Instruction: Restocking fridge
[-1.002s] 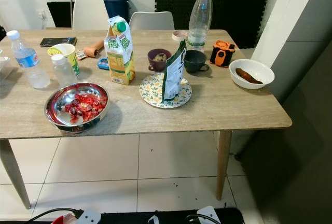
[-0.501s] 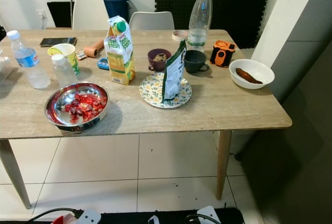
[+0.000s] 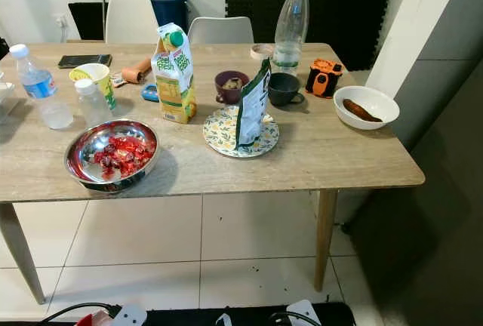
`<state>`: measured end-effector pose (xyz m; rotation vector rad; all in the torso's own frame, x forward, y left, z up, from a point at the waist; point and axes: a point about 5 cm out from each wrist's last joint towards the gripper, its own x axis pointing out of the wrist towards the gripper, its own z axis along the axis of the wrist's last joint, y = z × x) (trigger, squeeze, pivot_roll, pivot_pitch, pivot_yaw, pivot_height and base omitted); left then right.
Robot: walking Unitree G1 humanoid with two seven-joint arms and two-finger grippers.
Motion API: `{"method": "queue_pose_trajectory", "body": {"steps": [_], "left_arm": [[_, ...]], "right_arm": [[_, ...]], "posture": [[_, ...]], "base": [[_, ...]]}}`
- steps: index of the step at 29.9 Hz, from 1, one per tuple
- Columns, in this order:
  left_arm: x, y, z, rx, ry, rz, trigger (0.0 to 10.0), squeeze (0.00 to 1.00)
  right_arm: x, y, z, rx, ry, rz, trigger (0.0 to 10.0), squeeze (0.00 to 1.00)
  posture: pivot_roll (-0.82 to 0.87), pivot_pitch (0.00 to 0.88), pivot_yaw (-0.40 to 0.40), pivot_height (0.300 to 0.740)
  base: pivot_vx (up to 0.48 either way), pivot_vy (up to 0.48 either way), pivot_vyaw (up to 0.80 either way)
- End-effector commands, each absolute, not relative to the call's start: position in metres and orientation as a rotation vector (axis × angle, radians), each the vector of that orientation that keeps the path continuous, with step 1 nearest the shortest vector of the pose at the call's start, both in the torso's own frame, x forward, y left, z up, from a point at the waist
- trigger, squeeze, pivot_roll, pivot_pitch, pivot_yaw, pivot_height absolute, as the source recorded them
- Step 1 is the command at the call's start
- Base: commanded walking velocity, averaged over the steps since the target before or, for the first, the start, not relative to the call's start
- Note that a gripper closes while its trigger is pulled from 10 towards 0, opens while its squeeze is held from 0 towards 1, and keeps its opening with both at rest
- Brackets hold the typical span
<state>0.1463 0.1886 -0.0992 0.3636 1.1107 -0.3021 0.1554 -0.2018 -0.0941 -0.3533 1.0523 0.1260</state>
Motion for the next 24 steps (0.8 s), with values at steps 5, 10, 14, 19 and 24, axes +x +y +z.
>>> {"method": "queue_pose_trajectory", "body": {"steps": [5,10,14,19,24], "left_arm": [[0.1234,0.1854,-0.1078,0.354,1.195,-0.33,10.0,0.0],[0.1236,0.1855,-0.1077,0.355,1.195,-0.329,10.0,0.0],[0.1236,0.1856,-0.1077,0.354,1.195,-0.328,10.0,0.0],[0.1233,0.1858,-0.1078,0.355,1.196,-0.328,10.0,0.0],[0.1229,0.1862,-0.1079,0.356,1.197,-0.328,10.0,0.0]], "right_arm": [[0.1385,-0.1988,-0.1013,-0.356,1.116,0.15,10.0,0.0],[0.1387,-0.1985,-0.1013,-0.356,1.116,0.15,10.0,0.0],[0.1388,-0.1984,-0.1012,-0.356,1.116,0.151,10.0,0.0],[0.1388,-0.1984,-0.1012,-0.357,1.116,0.152,10.0,0.0],[0.1385,-0.1985,-0.1013,-0.359,1.117,0.153,10.0,0.0]], "posture": [[-0.06,0.111,0.006,0.74],[-0.06,0.112,0.006,0.74],[-0.06,0.112,0.006,0.74],[-0.06,0.112,0.006,0.74],[-0.06,0.112,0.005,0.74]], "base": [[0.0,0.0,0.0],[0.0,0.0,0.0],[0.0,0.0,0.0],[0.0,0.0,0.0],[0.0,0.0,0.0]]}}
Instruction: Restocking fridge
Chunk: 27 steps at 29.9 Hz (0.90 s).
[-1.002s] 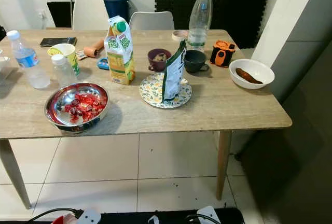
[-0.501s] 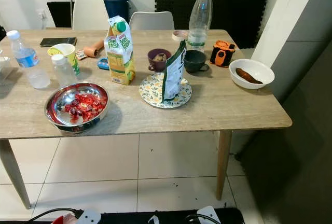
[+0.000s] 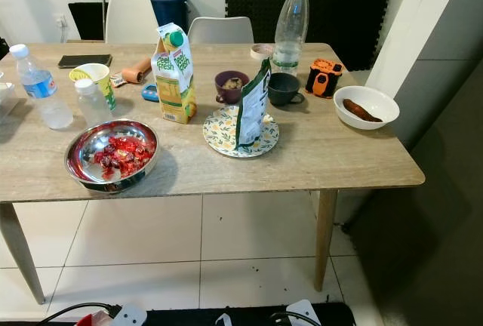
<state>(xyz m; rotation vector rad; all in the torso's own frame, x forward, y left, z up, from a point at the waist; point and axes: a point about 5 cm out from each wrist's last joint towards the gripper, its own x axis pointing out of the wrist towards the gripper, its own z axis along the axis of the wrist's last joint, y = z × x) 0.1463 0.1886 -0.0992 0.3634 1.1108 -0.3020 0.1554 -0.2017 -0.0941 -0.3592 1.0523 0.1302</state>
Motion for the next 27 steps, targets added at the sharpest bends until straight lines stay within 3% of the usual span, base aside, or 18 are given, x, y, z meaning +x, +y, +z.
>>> {"method": "queue_pose_trajectory", "body": {"steps": [1,27], "left_arm": [[0.1229,0.1863,-0.1079,0.357,1.197,-0.328,10.0,0.0],[0.1222,0.1871,-0.108,0.361,1.199,-0.33,10.0,0.0]], "right_arm": [[0.1385,-0.1986,-0.1013,-0.359,1.117,0.153,10.0,0.0],[0.138,-0.1981,-0.1016,-0.364,1.118,0.156,10.0,0.0]], "posture": [[-0.06,0.112,0.005,0.74],[-0.06,0.112,0.007,0.74]], "base": [[0.0,0.0,0.0],[0.0,0.0,0.0]]}}
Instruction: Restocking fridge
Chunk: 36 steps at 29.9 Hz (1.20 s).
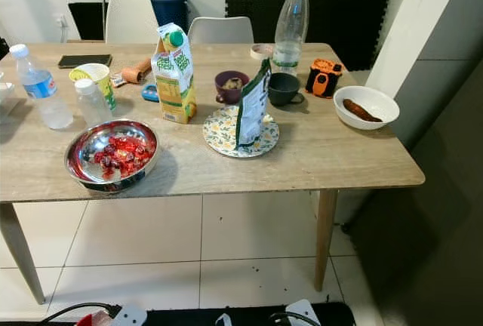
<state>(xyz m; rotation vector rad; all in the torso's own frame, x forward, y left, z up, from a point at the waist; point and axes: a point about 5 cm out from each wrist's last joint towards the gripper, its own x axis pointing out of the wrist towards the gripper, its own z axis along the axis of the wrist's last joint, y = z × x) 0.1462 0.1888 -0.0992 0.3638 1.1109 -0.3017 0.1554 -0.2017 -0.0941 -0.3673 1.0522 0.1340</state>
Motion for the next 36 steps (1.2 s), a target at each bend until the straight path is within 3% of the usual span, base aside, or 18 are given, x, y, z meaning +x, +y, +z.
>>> {"method": "queue_pose_trajectory", "body": {"steps": [1,36], "left_arm": [[0.122,0.1871,-0.108,0.36,1.2,-0.33,10.0,0.0],[0.1209,0.1852,-0.1086,0.355,1.201,-0.328,10.0,0.0]], "right_arm": [[0.138,-0.1981,-0.1016,-0.364,1.118,0.156,10.0,0.0],[0.1377,-0.1992,-0.1016,-0.37,1.12,0.157,10.0,0.0]], "posture": [[-0.06,0.112,0.007,0.74],[-0.06,0.111,0.004,0.74]], "base": [[0.0,0.0,0.0],[0.0,0.0,0.0]]}}
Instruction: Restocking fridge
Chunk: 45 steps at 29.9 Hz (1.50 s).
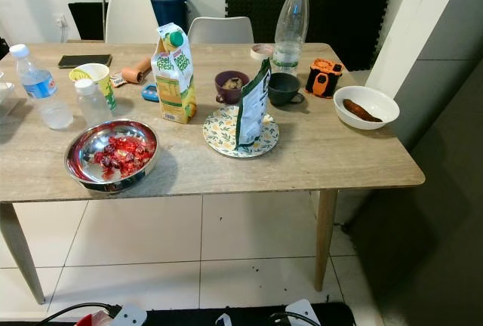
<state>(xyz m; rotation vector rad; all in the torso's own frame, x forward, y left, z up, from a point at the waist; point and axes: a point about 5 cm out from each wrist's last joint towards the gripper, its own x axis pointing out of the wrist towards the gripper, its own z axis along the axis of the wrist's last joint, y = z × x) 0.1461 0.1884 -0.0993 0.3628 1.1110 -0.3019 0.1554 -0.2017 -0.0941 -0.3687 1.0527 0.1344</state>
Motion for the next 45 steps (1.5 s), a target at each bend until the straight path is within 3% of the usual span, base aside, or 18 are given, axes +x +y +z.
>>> {"method": "queue_pose_trajectory", "body": {"steps": [1,45], "left_arm": [[0.1208,0.1852,-0.1086,0.355,1.201,-0.328,10.0,0.0],[0.1228,0.1865,-0.1079,0.352,1.197,-0.317,10.0,0.0]], "right_arm": [[0.1376,-0.1992,-0.1016,-0.369,1.12,0.156,10.0,0.0],[0.138,-0.199,-0.1016,-0.378,1.123,0.154,10.0,0.0]], "posture": [[-0.06,0.11,0.004,0.74],[-0.05,0.096,-0.003,0.74]], "base": [[0.0,0.0,0.0],[0.0,0.0,0.0]]}}
